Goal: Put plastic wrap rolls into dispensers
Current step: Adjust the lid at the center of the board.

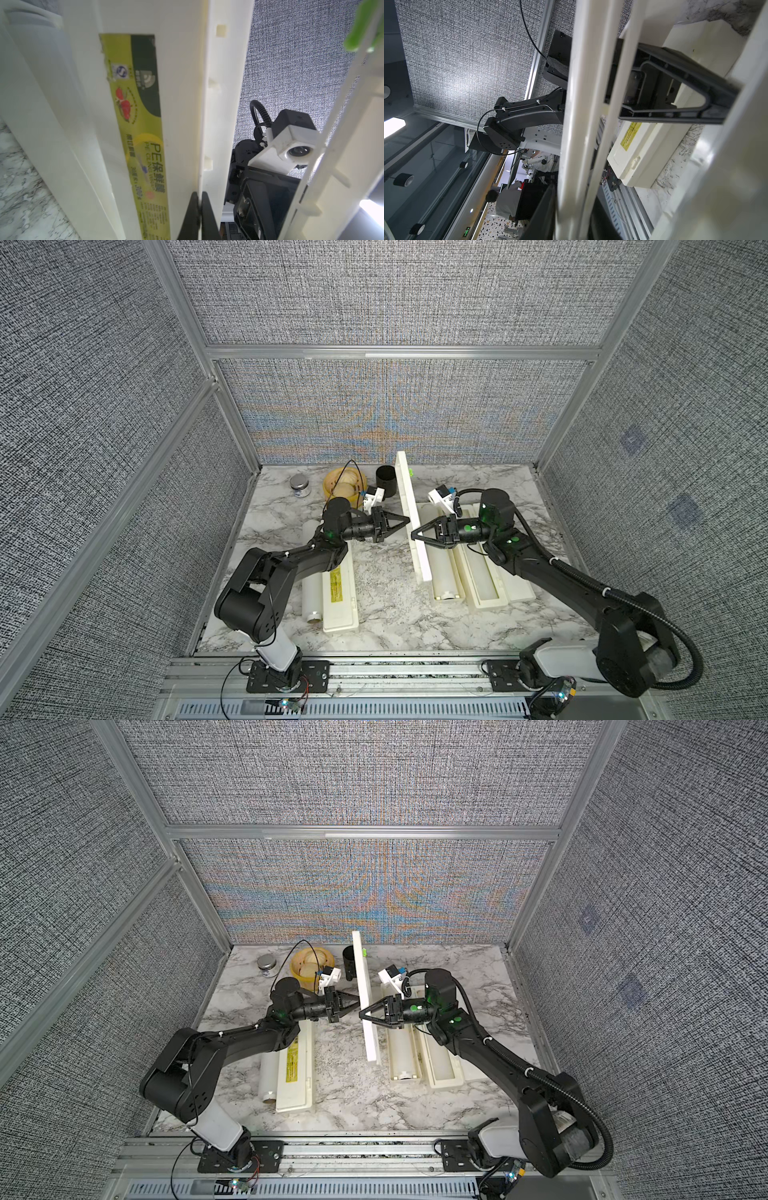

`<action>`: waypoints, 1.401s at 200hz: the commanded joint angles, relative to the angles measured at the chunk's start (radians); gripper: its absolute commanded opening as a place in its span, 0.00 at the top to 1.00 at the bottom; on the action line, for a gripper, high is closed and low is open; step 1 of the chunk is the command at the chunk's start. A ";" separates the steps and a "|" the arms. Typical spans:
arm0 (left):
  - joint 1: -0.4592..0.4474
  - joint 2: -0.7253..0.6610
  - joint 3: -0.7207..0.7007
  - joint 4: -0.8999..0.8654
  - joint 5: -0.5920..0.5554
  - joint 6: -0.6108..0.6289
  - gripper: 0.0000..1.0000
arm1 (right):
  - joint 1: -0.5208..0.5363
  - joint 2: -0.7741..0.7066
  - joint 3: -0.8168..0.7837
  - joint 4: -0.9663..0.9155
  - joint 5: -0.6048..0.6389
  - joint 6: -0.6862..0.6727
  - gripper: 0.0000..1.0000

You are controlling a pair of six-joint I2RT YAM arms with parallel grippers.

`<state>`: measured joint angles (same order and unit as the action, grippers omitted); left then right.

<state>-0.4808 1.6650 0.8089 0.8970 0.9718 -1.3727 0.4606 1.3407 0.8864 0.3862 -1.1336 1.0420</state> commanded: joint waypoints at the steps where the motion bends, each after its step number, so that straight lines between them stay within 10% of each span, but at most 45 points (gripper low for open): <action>1: 0.003 0.006 -0.002 0.065 0.027 -0.006 0.92 | 0.001 -0.006 -0.002 0.088 0.004 0.050 0.76; 66: 0.046 -0.022 -0.049 0.069 0.017 -0.036 0.45 | 0.001 -0.056 0.052 -0.197 0.077 -0.125 0.81; 100: 0.115 -0.113 -0.084 -0.115 0.013 0.046 0.43 | 0.022 -0.040 0.154 -0.579 0.260 -0.323 0.80; 147: 0.178 -0.289 0.007 -0.796 -0.079 0.421 0.44 | 0.139 0.064 0.208 -0.775 0.578 -0.324 0.80; 201: 0.208 -0.350 0.013 -0.986 -0.128 0.522 0.44 | 0.335 0.254 0.257 -0.808 0.823 -0.205 0.80; 280: 0.214 -0.373 -0.007 -1.034 -0.119 0.567 0.44 | 0.432 0.511 0.272 -0.719 0.850 -0.123 0.76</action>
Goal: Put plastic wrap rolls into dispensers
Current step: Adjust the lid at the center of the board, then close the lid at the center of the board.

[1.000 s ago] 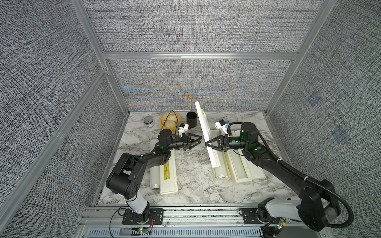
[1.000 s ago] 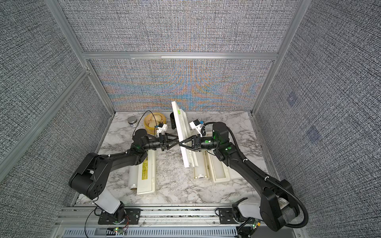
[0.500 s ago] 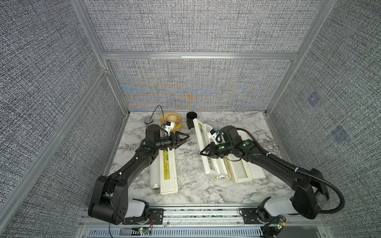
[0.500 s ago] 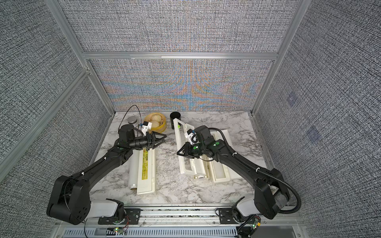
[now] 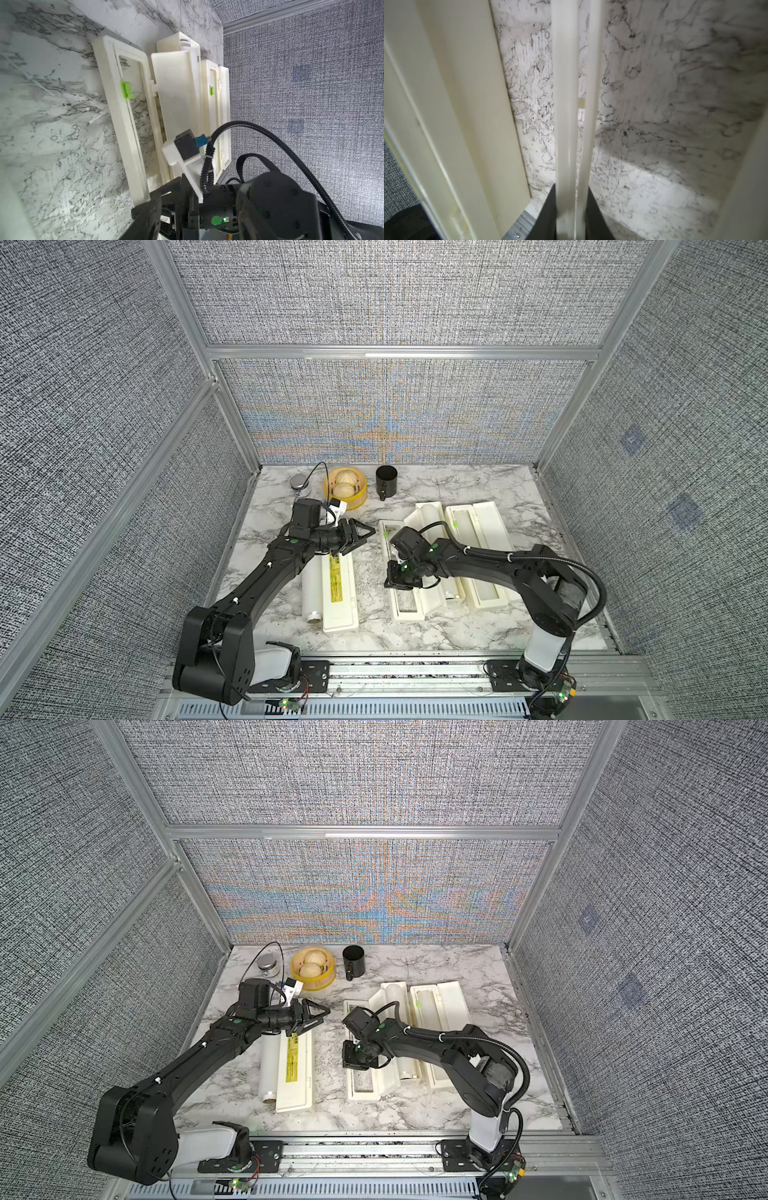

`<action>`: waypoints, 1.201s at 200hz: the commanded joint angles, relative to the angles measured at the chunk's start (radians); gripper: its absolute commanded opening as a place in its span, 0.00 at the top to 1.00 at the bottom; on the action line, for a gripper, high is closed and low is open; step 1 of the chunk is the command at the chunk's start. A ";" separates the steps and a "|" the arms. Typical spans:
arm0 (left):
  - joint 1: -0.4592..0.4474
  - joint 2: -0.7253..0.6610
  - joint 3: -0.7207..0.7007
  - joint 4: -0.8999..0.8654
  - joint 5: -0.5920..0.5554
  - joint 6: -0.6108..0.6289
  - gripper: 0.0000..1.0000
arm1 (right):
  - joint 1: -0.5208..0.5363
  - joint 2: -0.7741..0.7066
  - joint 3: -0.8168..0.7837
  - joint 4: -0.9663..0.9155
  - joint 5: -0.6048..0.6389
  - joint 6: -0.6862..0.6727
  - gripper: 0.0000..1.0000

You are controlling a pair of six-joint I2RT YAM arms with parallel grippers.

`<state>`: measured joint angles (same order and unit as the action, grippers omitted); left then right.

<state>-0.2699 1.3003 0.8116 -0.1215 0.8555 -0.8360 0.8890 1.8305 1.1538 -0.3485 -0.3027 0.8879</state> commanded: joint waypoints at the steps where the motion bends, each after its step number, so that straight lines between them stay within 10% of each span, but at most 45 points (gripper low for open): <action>1: 0.003 -0.009 -0.010 -0.017 -0.002 0.031 0.44 | 0.005 0.022 0.004 0.015 0.020 0.031 0.75; 36: 0.003 -0.003 -0.022 -0.037 -0.025 0.040 0.44 | 0.013 0.030 0.030 -0.037 0.036 -0.002 0.45; 111: -0.008 0.010 -0.060 -0.038 -0.079 0.002 0.45 | -0.006 -0.206 0.066 -0.296 0.178 -0.160 0.26; 240: -0.221 0.210 -0.012 -0.127 -0.311 -0.053 0.45 | -0.171 -0.268 -0.055 -0.231 0.040 -0.260 0.25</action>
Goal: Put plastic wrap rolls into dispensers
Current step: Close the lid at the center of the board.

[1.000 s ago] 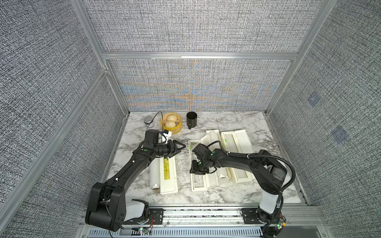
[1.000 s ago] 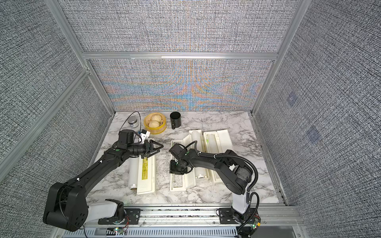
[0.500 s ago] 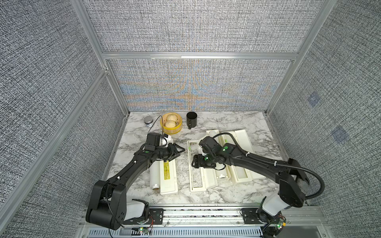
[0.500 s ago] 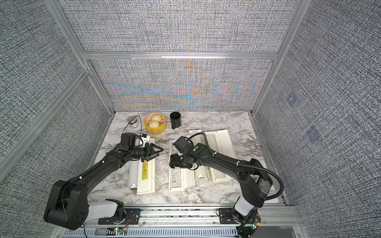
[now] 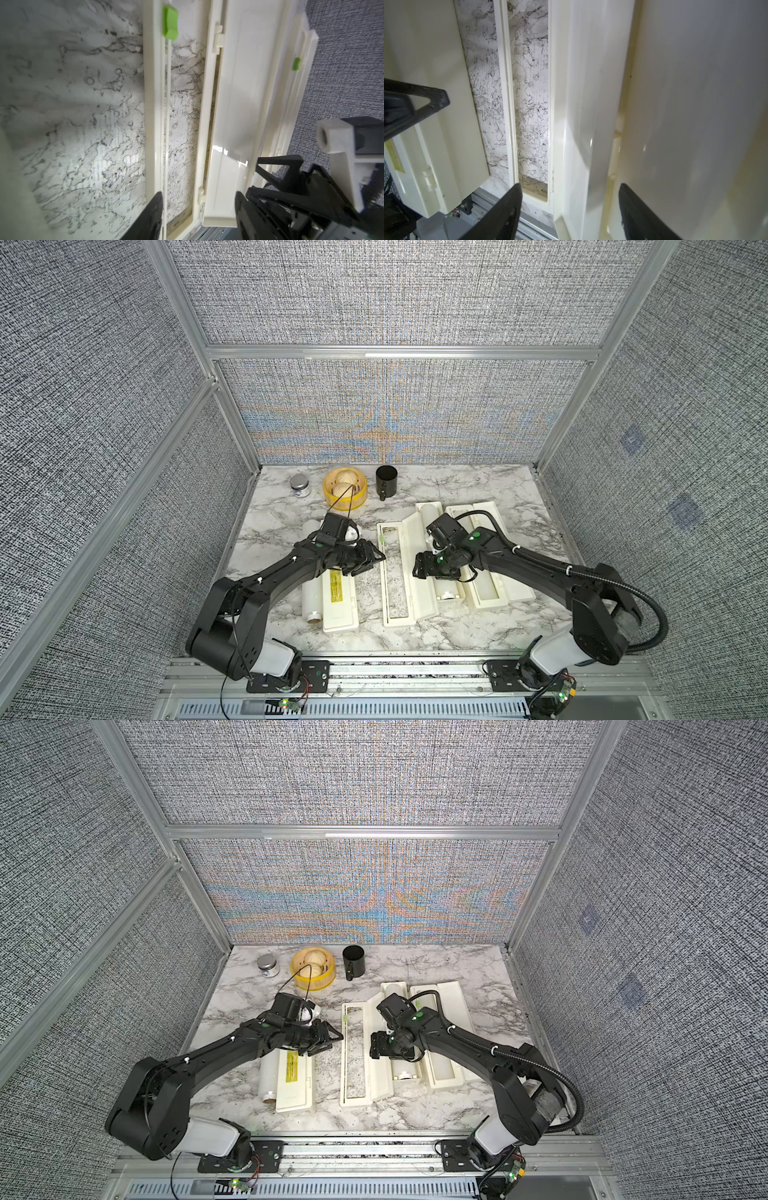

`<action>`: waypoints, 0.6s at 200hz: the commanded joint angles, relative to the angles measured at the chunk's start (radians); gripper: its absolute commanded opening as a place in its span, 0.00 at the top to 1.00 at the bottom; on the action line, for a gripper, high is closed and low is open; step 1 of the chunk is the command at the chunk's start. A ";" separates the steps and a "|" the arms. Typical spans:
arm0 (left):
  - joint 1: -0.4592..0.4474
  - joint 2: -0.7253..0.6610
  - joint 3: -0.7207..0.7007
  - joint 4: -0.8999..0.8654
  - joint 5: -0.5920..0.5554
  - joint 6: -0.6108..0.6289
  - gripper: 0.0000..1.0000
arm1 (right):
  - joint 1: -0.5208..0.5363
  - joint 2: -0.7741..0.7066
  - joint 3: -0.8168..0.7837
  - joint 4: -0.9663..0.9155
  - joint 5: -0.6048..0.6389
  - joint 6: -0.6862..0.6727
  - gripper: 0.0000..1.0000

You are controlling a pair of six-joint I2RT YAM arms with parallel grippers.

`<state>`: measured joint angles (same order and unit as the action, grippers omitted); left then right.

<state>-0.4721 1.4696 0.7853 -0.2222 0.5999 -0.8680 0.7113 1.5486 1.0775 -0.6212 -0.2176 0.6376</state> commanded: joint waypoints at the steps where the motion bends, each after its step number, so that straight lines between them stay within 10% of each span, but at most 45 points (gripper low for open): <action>1: -0.020 0.042 0.015 -0.029 -0.058 -0.021 0.45 | 0.007 0.014 0.023 0.041 -0.046 -0.010 0.25; 120: -0.045 0.134 0.146 -0.233 -0.132 0.031 0.59 | 0.080 0.047 0.122 0.123 -0.105 0.002 0.26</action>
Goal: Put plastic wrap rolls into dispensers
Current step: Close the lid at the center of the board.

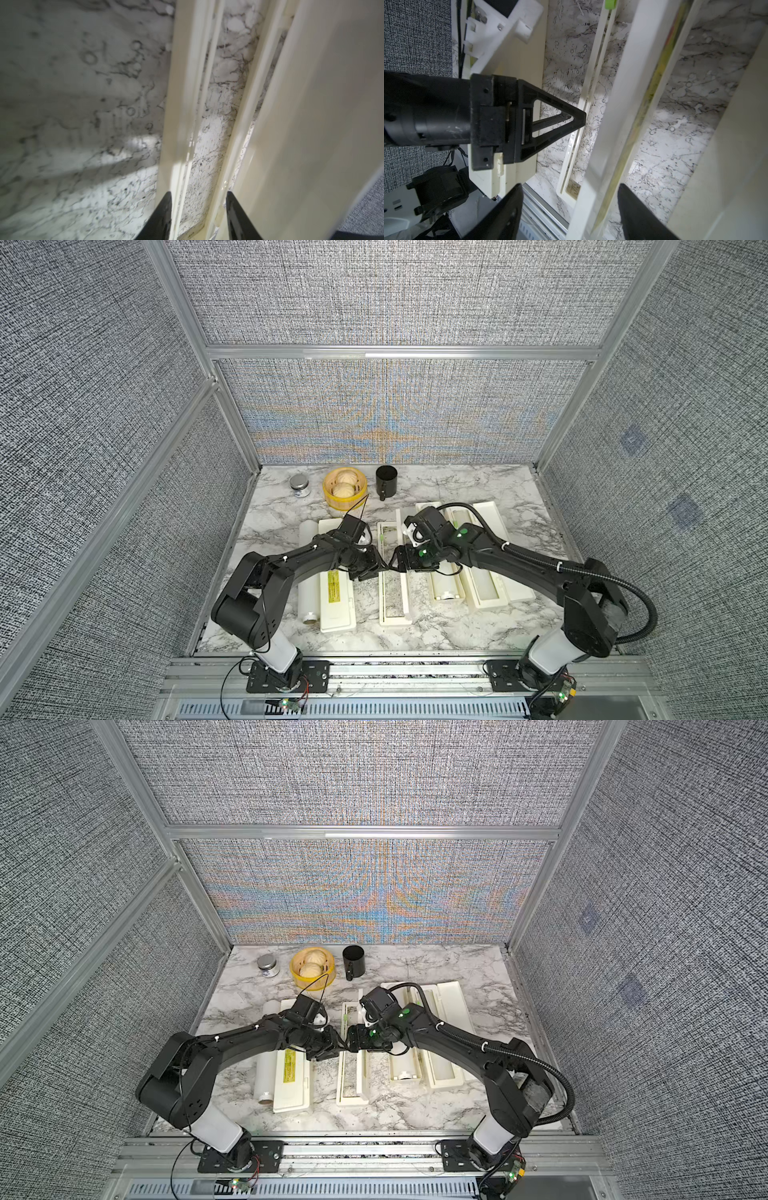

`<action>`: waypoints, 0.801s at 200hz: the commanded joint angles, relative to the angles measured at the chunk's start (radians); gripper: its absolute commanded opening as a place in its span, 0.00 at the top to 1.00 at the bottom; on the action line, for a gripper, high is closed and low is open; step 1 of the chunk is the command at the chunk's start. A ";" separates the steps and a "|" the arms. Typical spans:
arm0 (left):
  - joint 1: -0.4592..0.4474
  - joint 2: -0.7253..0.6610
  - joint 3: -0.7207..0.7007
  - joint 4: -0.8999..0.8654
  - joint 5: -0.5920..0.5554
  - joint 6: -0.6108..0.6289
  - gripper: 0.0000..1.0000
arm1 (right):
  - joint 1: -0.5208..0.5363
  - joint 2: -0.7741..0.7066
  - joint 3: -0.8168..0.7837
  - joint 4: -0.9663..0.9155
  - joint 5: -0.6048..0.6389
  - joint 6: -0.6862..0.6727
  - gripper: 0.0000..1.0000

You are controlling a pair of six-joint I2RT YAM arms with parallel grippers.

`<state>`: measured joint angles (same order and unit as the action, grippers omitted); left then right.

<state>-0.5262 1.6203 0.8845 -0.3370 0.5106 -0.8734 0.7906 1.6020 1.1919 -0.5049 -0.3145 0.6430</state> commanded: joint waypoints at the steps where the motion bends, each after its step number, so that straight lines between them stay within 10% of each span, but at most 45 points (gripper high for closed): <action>1: 0.009 -0.018 0.049 -0.122 -0.044 0.038 0.59 | 0.001 -0.007 0.008 0.006 -0.008 -0.003 0.26; 160: 0.117 -0.184 0.178 -0.390 -0.167 0.177 0.59 | 0.095 0.294 0.208 -0.145 0.308 0.123 0.01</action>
<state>-0.4290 1.4528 1.0771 -0.6891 0.3473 -0.7368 0.8715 1.8515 1.3621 -0.6258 -0.0772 0.7155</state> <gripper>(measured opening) 0.406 0.990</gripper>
